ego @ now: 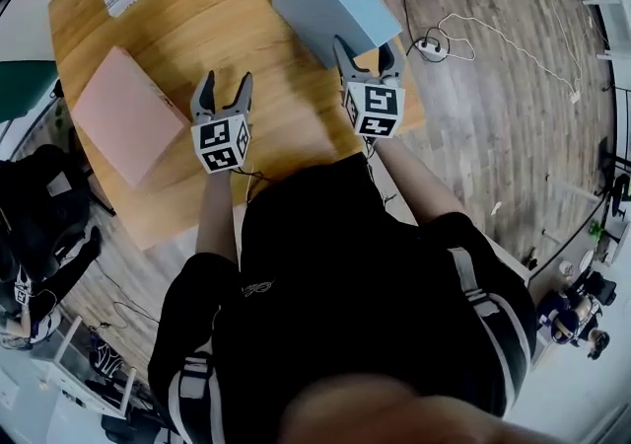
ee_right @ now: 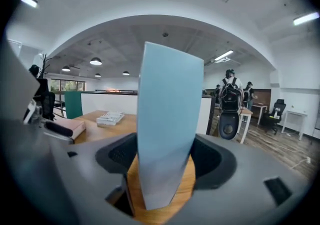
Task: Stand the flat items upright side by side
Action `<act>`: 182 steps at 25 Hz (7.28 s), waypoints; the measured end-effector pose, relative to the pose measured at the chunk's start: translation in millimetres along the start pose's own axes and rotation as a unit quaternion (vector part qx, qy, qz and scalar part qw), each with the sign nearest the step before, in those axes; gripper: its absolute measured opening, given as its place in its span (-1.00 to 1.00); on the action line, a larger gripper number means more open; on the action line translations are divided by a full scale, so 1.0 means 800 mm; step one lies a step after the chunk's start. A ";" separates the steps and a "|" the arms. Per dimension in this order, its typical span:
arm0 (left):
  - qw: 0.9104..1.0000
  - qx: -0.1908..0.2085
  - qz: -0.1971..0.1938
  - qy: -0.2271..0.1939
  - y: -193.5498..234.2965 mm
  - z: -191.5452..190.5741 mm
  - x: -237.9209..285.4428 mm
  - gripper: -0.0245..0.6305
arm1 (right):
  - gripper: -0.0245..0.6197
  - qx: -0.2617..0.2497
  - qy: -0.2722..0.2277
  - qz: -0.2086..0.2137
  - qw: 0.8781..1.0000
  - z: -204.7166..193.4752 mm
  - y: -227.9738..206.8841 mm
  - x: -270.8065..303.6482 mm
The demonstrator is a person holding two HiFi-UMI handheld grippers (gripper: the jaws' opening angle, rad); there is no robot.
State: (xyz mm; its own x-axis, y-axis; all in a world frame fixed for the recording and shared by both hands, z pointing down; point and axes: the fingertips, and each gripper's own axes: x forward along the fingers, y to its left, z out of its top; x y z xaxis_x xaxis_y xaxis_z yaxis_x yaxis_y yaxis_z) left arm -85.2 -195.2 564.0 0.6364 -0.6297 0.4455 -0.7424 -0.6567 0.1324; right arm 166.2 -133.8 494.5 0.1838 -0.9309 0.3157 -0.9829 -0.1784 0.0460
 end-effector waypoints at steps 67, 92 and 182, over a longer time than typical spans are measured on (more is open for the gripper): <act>0.945 -0.197 0.259 -0.013 0.299 -0.083 -0.297 0.05 | 0.26 -0.032 0.152 0.491 0.857 -0.043 0.529 0.007; 0.943 -0.273 0.155 0.113 0.460 -0.167 -0.203 0.39 | 0.19 -0.004 0.312 0.440 0.842 -0.134 0.664 0.147; 0.982 0.155 -0.100 0.040 0.126 -0.008 -0.208 0.49 | 0.23 -0.111 0.016 0.422 0.900 -0.056 0.257 -0.058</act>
State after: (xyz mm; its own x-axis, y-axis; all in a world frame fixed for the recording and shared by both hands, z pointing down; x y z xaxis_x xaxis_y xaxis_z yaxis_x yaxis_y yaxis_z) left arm -267.0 -153.8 509.1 0.7352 -0.4495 0.5074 -0.4975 -0.8662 -0.0465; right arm -44.7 -113.0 531.6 -0.6267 -0.6942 0.3541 -0.7509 0.6594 -0.0361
